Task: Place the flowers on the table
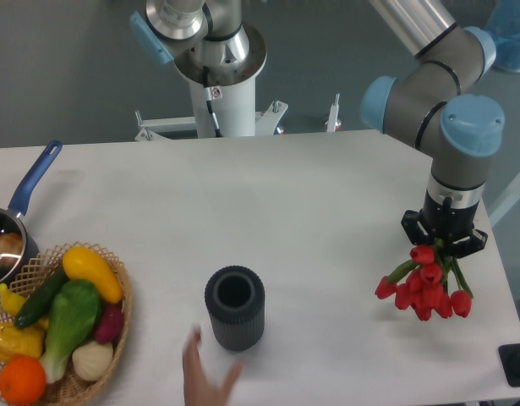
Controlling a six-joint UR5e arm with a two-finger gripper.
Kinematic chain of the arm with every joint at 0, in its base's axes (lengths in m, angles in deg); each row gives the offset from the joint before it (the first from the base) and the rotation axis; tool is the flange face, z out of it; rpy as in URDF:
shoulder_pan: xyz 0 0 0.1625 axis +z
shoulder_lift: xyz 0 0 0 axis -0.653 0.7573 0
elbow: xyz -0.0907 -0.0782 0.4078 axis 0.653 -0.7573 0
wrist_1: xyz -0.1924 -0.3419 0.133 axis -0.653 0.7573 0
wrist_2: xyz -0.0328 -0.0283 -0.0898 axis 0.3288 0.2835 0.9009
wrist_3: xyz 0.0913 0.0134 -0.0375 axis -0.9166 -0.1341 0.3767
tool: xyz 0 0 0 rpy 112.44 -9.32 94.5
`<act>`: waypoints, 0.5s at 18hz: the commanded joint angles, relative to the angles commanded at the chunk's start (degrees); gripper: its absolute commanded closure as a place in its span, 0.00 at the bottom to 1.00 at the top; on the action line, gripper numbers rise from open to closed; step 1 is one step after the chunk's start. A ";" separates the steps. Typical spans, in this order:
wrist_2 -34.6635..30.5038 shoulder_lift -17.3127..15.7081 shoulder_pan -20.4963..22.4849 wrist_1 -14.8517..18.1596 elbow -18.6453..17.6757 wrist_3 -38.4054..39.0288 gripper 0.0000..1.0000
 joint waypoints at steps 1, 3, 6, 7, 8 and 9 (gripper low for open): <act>-0.17 0.17 -0.09 -0.09 0.00 0.00 0.82; -1.40 0.53 -0.26 -0.09 0.09 0.87 0.81; -1.85 1.49 -1.75 -0.44 -0.61 2.02 0.81; -1.93 1.67 -1.93 -0.79 -1.23 2.02 0.81; -1.85 1.93 -2.28 -1.14 -1.41 2.28 0.78; -1.93 2.02 -2.72 -1.49 -1.49 2.29 0.77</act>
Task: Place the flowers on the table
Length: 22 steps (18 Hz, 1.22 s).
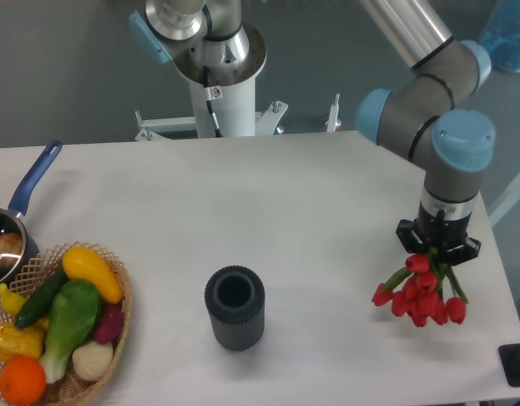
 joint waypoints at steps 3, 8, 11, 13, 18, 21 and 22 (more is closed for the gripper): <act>-2.10 1.67 -2.20 -0.35 -0.88 1.66 0.69; -2.90 2.37 -3.43 -0.53 -1.93 2.64 0.00; -2.99 2.37 -3.87 -0.44 -2.11 2.81 0.00; -2.99 2.63 -3.87 -1.40 -2.02 2.73 0.00; 1.47 1.41 -2.56 -2.03 -2.02 2.64 0.00; 7.02 0.45 0.52 -2.03 -2.02 1.94 0.00; 7.03 -0.26 0.87 -2.03 -2.02 1.85 0.00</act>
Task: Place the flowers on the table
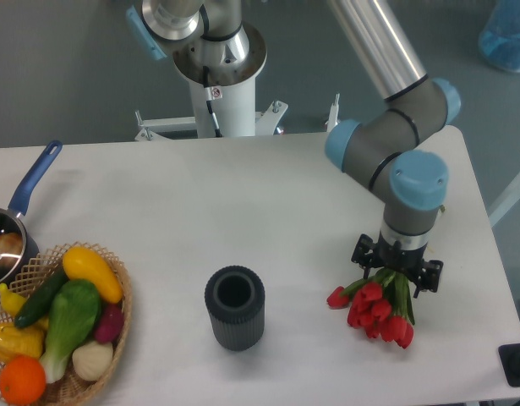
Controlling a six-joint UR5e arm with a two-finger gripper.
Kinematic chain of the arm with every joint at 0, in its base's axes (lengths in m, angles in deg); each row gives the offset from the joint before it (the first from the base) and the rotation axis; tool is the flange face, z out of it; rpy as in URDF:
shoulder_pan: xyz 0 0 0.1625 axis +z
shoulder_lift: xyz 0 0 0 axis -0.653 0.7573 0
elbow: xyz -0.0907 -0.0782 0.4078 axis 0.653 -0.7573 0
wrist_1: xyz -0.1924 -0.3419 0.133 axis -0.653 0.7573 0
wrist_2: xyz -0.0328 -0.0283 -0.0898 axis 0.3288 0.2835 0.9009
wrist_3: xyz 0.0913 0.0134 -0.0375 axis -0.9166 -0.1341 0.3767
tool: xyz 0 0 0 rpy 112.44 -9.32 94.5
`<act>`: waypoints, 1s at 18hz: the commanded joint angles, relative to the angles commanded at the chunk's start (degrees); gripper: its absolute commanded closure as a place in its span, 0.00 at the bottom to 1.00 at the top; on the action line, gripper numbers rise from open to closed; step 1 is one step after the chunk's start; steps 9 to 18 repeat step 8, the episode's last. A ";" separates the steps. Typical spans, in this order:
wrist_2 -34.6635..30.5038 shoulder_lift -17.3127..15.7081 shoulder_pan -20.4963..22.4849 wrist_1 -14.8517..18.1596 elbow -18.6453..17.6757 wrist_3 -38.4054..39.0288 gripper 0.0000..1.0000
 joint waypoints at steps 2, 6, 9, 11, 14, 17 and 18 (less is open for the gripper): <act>0.00 -0.36 1.14 0.00 0.00 -0.96 0.00; 0.79 -0.45 2.99 0.09 0.70 -1.41 0.00; 1.32 -0.88 3.69 0.09 0.79 -1.49 0.00; 1.32 -0.88 3.69 0.09 0.79 -1.49 0.00; 1.32 -0.88 3.69 0.09 0.79 -1.49 0.00; 1.32 -0.88 3.69 0.09 0.79 -1.49 0.00; 1.32 -0.88 3.69 0.09 0.79 -1.49 0.00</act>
